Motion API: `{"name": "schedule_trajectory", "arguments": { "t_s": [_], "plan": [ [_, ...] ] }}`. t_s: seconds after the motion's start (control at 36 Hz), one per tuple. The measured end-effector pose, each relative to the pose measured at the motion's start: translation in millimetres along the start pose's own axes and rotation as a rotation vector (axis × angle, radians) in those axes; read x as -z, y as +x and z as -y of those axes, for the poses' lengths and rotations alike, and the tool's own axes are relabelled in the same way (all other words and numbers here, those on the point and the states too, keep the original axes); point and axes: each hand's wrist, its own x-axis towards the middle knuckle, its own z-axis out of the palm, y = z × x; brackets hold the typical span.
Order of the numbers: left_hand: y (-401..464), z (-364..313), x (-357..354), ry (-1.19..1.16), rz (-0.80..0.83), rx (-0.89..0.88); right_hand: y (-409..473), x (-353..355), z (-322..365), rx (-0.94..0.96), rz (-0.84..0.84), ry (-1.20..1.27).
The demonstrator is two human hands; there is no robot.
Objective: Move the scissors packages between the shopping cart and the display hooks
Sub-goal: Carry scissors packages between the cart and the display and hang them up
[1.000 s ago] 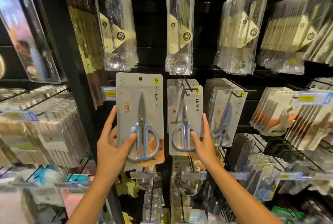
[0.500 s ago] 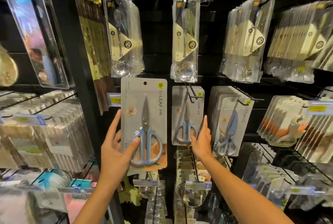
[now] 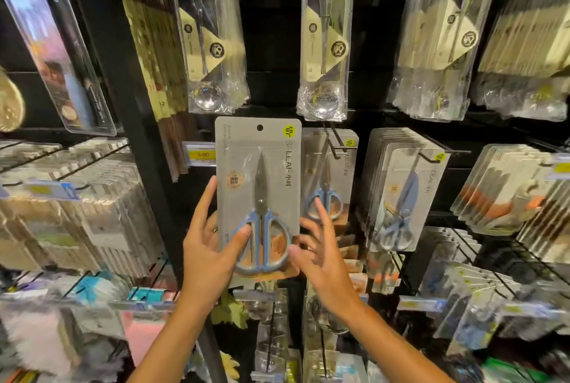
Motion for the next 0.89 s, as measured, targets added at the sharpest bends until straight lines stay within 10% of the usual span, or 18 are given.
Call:
{"name": "schedule_trajectory", "arguments": {
  "t_s": [0.89],
  "plan": [
    [14,27,-75,0.256,0.464,0.117,-42,70,-21,-0.128,-0.219,-0.249]
  ]
}}
